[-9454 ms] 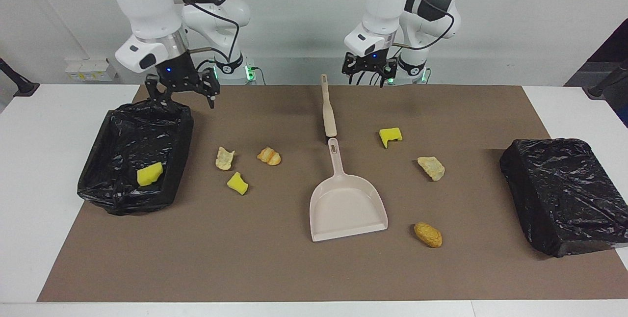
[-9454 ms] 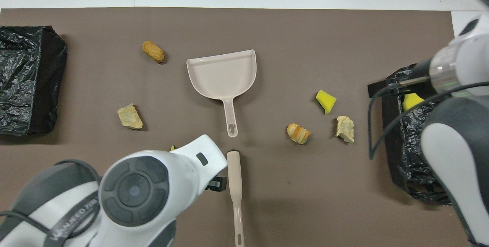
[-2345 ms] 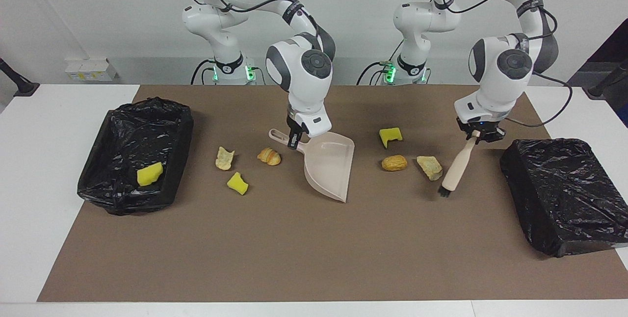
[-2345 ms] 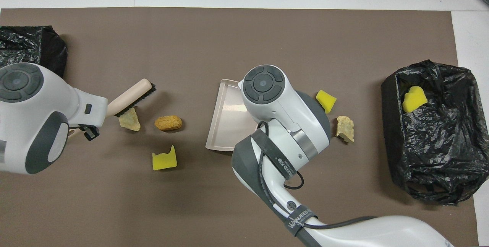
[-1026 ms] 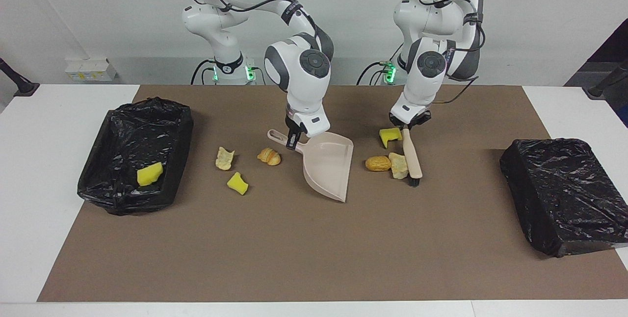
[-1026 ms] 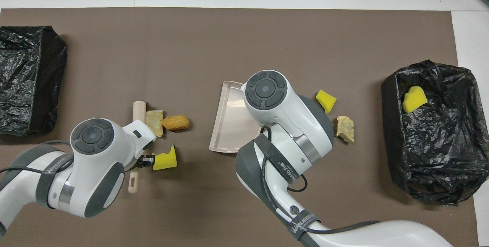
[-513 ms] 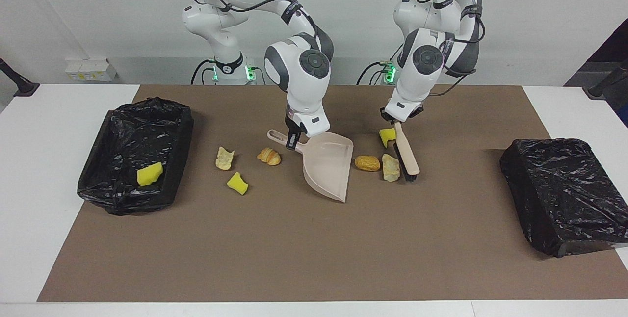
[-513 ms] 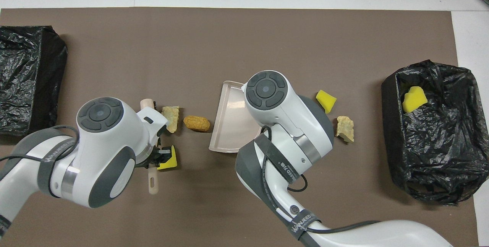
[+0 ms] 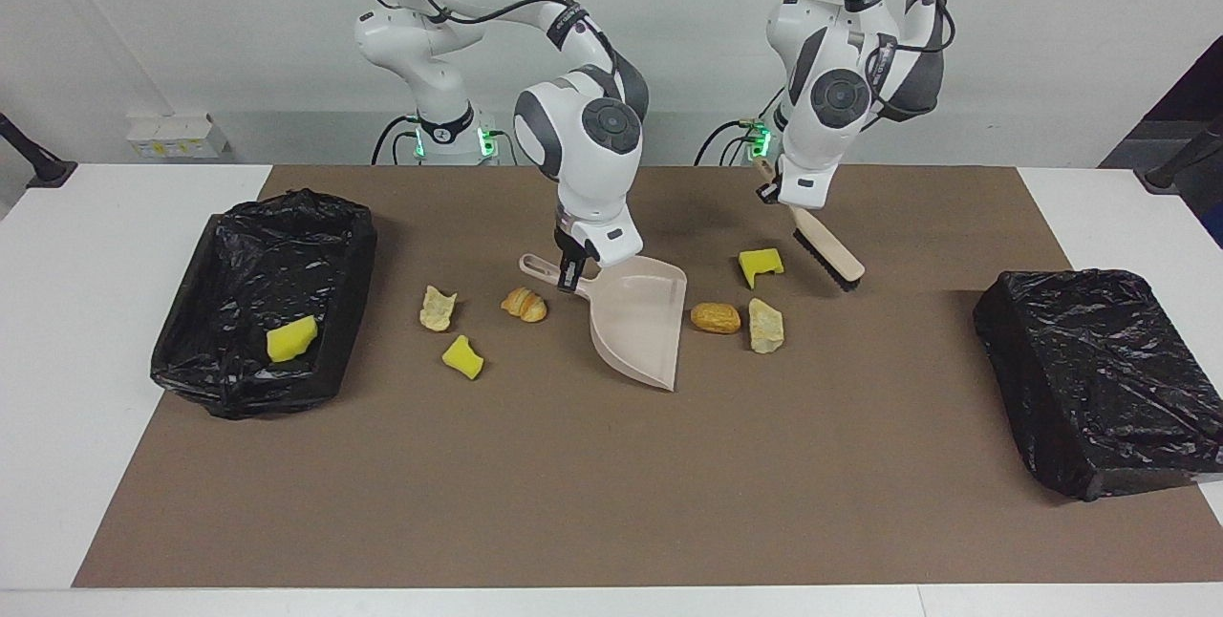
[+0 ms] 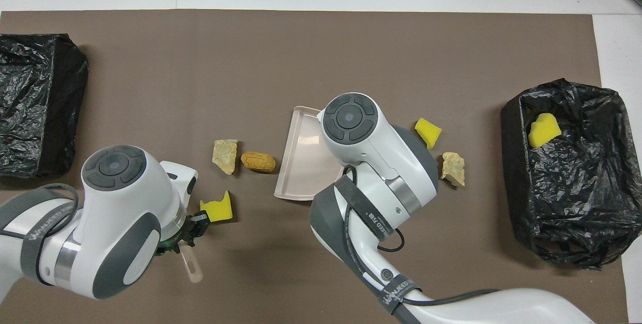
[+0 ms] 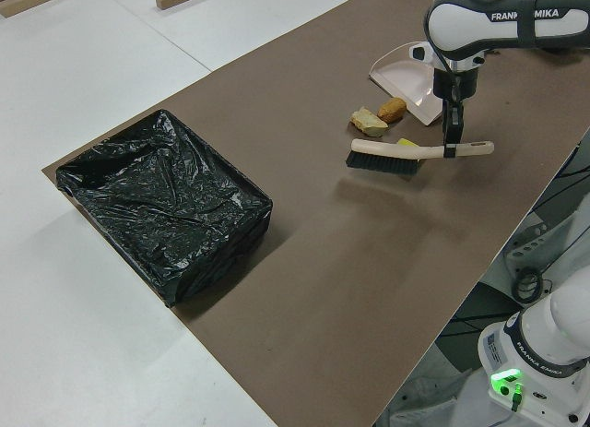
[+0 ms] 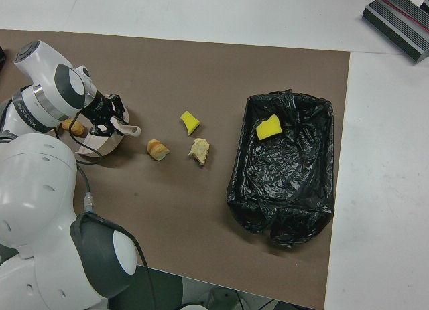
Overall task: Sweep and dump trash in bin
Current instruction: 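Sweep the trash pieces toward the dustpan with the left gripper's brush, then push the trash into the dustpan with the left gripper's brush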
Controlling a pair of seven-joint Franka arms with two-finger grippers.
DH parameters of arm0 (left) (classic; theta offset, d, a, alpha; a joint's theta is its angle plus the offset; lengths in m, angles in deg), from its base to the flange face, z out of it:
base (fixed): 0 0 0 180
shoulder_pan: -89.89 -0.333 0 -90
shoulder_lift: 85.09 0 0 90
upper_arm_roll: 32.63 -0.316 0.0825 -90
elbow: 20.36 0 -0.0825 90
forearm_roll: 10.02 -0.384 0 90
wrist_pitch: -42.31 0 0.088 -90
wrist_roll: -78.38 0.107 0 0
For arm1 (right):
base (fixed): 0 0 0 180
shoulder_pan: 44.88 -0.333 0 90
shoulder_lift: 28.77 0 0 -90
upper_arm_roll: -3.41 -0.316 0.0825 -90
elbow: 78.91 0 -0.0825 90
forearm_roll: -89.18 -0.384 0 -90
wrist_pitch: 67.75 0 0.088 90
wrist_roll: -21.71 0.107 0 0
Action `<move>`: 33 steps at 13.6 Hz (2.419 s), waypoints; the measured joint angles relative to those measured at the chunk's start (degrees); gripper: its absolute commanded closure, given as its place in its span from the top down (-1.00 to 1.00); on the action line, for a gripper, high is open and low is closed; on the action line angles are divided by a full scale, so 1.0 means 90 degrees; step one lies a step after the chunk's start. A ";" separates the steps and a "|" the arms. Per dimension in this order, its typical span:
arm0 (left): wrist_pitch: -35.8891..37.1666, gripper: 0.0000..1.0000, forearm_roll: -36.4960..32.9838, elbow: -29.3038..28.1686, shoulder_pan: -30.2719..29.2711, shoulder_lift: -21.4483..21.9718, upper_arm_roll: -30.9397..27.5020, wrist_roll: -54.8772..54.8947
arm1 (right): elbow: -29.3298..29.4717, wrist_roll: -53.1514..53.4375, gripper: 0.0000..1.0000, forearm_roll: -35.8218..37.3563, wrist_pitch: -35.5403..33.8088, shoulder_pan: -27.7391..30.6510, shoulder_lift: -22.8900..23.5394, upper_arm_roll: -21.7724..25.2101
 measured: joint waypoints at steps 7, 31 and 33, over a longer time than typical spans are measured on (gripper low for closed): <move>-0.1888 -1.00 0.0729 0.0084 0.0563 -0.0750 0.0050 -0.0627 | -0.0153 -0.0111 -1.00 0.0001 0.0180 0.0034 -0.0059 0.0001; -0.2311 -1.00 0.0769 0.1434 0.1950 -0.1549 0.0080 0.2727 | -0.0550 -0.0234 -1.00 0.0001 0.0612 0.0210 -0.0108 0.0001; -0.2257 -1.00 0.0772 0.1547 0.1975 -0.1435 0.0072 0.2504 | -0.0554 -0.0234 -1.00 0.0001 0.0613 0.0210 -0.0112 0.0001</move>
